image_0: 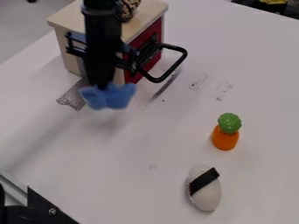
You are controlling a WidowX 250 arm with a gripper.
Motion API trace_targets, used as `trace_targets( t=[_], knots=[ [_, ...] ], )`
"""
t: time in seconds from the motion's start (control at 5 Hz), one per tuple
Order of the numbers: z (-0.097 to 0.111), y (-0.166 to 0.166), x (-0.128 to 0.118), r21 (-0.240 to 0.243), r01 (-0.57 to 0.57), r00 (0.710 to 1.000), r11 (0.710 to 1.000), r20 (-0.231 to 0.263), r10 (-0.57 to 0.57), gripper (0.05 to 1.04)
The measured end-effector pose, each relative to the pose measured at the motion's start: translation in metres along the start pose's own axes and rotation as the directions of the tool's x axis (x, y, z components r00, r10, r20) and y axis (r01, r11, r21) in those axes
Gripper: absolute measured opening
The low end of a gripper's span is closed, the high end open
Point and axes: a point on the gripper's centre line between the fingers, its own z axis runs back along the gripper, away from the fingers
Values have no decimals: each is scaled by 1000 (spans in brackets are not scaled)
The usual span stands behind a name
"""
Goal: Take the blue object to the bottom left of the table beside the drawer
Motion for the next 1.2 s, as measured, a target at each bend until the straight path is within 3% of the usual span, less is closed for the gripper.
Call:
trace_targets(
  t=[0.2,0.4,0.8,1.0,1.2],
  knots=[
    [7,49,-9,0,-93,996,996,-14,93,90],
    [-17,85,-19,27,-174,983,984,-56,176,90],
    [-53,100,-24,64,-226,973,972,-26,228,115],
    [-55,97,-23,49,-232,972,972,-17,233,312],
    [-37,96,-28,31,-250,968,968,1,250,621]
  ],
)
